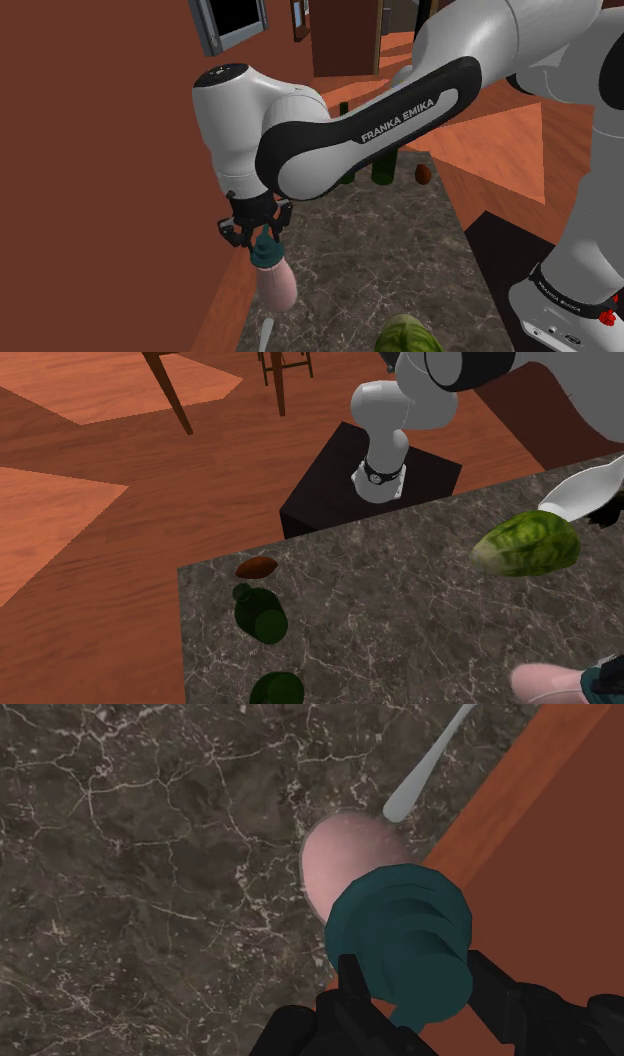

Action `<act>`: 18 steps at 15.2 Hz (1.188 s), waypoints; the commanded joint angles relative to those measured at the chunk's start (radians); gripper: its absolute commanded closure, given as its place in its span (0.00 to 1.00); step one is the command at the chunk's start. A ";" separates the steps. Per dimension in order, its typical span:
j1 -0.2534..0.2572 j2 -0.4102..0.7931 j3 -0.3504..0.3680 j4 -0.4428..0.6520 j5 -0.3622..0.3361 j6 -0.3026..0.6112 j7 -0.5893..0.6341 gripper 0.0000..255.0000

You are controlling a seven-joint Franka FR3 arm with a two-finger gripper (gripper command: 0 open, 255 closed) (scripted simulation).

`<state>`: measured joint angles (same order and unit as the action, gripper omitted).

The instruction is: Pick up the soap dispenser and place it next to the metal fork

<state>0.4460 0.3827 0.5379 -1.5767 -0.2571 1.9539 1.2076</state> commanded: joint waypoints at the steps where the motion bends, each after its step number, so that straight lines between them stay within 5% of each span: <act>1: -0.002 0.002 -0.002 -0.023 -0.003 0.026 0.003 1.00; 9: -0.002 0.003 -0.002 -0.026 -0.004 0.030 0.004 1.00; 10: -0.002 0.003 -0.002 -0.026 -0.004 0.030 0.004 0.00; 15: -0.002 0.003 -0.002 -0.026 -0.004 0.030 0.004 0.00; 18: -0.001 -0.023 0.007 0.039 0.014 -0.058 -0.009 0.00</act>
<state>0.4429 0.3638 0.5428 -1.5605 -0.2463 1.9237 1.2012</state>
